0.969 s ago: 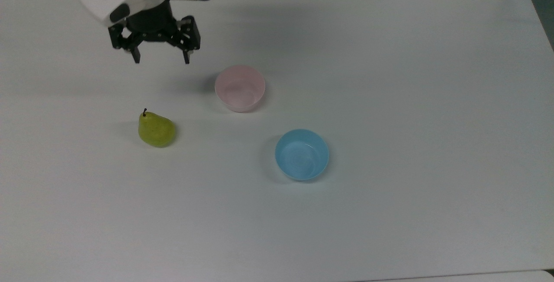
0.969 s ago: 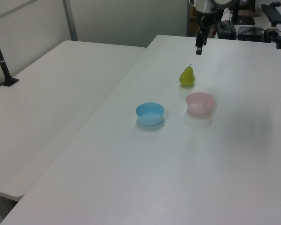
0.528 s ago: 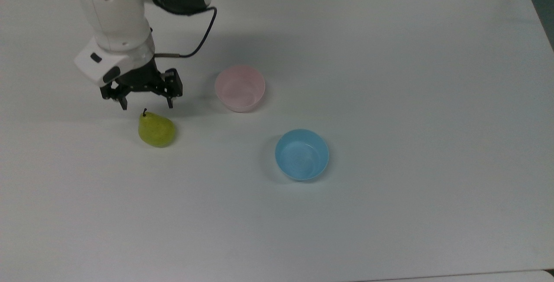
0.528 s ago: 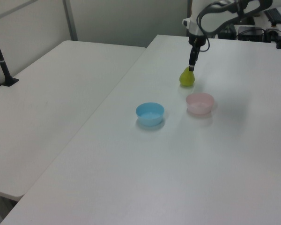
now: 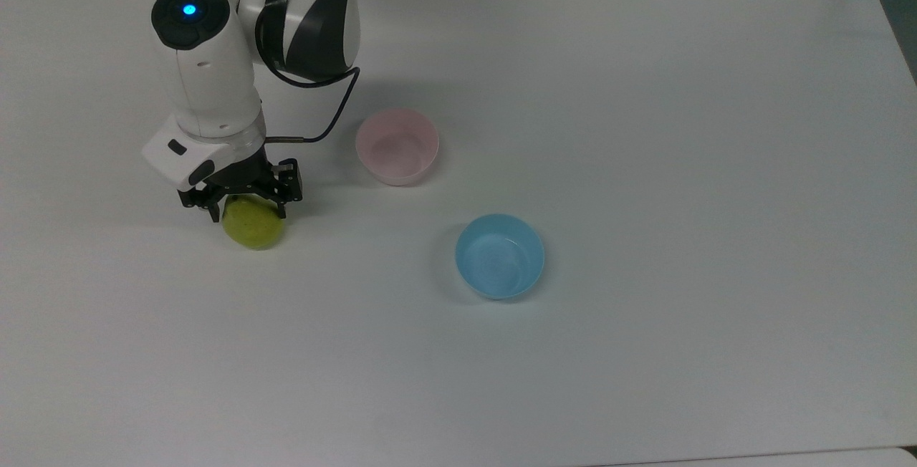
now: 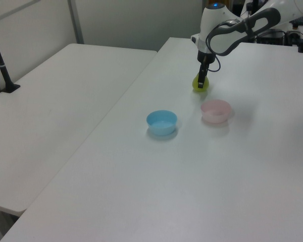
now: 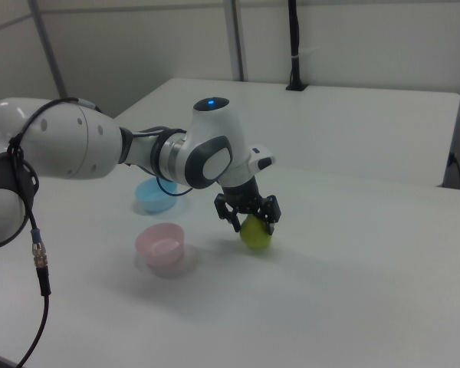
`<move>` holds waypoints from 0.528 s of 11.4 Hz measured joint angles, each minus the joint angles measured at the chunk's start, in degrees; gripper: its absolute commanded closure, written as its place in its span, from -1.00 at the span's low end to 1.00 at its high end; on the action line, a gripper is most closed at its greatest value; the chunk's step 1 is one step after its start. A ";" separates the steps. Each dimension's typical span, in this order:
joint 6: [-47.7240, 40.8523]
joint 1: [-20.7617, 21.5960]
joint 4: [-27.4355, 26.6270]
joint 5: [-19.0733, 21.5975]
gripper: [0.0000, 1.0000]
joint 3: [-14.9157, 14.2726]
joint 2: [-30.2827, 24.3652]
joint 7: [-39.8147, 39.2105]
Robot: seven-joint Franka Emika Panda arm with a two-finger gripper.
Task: Place the pear in the bowl
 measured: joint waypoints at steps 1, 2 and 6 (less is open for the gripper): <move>0.05 0.00 0.12 0.00 -0.08 0.00 -0.02 -0.07; 0.05 -0.01 0.24 0.00 -0.08 0.00 0.03 -0.08; -6.03 0.94 0.25 0.00 -0.08 0.35 -3.71 -0.12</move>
